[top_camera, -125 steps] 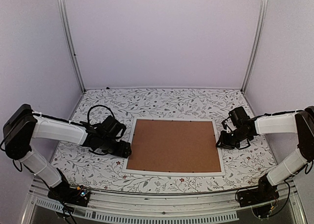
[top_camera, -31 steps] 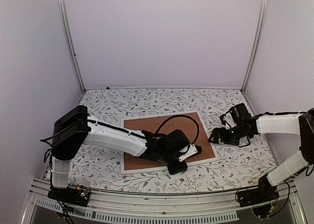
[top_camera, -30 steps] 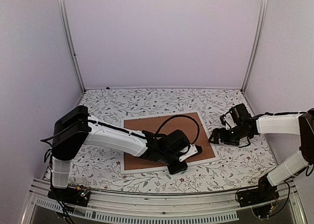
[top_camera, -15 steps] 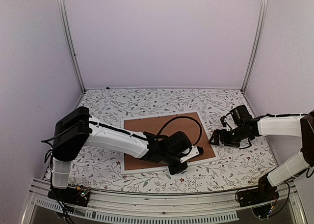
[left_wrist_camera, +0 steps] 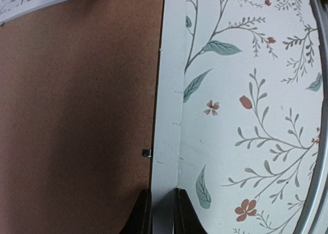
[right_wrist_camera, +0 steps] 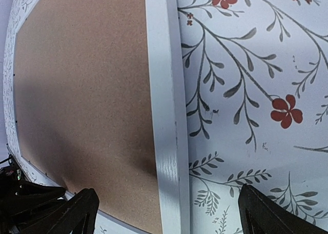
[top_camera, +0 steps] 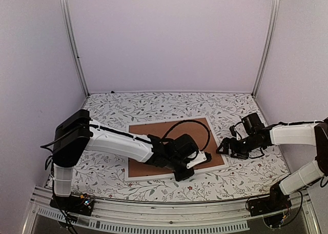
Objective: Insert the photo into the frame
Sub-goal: Pick up the photo frame from the center of the board.
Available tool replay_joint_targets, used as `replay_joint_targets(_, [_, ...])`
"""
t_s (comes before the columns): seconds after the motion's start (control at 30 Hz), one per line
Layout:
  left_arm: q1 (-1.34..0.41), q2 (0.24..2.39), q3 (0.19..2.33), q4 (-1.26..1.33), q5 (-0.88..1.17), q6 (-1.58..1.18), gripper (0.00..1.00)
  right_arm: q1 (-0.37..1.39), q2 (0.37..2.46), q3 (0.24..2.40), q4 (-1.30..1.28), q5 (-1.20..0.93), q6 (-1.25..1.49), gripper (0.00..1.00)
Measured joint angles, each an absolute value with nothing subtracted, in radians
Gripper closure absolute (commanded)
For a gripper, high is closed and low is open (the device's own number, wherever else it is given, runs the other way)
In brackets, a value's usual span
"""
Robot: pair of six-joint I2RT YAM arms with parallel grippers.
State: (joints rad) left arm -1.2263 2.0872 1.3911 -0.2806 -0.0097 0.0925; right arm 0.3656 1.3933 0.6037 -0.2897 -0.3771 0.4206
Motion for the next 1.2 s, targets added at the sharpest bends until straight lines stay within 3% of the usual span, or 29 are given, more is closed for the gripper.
replay_joint_targets(0.2, [-1.209, 2.043, 1.391, -0.293, 0.02, 0.093, 1.0, 0.36, 1.362, 0.575, -0.278, -0.421, 0.456, 0.02])
replay_joint_targets(0.57, [-1.199, 2.018, 1.391, -0.292, 0.038, 0.082, 1.0, 0.357, 1.349, 0.515, -0.181, -0.553, 0.522, 0.15])
replay_joint_targets(0.87, [-1.199, 2.028, 1.365, -0.29, 0.034, 0.073, 0.94, 0.353, 1.349, 0.515, -0.144, -0.588, 0.542, 0.29])
replay_joint_targets(1.2, [-1.199, 2.056, 1.343, -0.288, 0.017, 0.046, 0.85, 0.35, 1.332, 0.509, -0.122, -0.624, 0.551, 0.38])
